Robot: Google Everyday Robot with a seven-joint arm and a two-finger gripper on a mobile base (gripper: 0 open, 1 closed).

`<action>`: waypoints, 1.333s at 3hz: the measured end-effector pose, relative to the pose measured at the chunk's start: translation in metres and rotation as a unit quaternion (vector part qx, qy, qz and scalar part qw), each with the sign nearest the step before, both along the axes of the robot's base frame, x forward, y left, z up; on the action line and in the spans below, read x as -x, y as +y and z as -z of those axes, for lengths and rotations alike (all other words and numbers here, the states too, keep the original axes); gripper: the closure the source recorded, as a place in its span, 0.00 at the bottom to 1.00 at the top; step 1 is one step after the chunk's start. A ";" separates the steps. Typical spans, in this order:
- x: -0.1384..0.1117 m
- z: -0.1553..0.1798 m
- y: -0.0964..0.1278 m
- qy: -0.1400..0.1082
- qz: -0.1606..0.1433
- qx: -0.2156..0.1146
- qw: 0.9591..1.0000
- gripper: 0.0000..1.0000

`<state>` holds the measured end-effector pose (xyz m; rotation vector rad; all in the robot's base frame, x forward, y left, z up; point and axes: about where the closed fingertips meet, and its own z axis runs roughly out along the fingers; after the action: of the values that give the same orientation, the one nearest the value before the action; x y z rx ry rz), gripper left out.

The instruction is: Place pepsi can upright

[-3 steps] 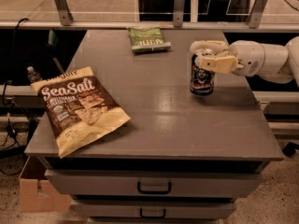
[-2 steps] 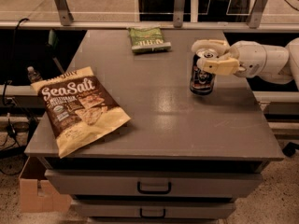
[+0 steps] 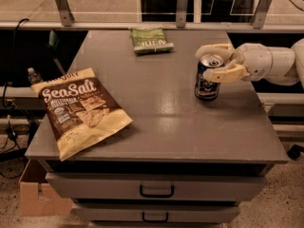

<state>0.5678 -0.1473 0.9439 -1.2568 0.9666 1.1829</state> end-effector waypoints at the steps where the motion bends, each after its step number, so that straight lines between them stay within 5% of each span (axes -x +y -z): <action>1: 0.001 0.002 0.001 -0.002 -0.002 0.013 1.000 0.05; 3: -0.012 0.002 -0.027 0.003 0.042 0.067 0.997 0.00; 4: -0.025 -0.007 -0.084 0.008 0.121 0.107 0.987 0.00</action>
Offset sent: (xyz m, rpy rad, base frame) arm 0.0012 -0.0161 -0.0054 -0.1303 0.0000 -0.0280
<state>0.5925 -0.2318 0.9505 -1.2561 1.2474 0.9195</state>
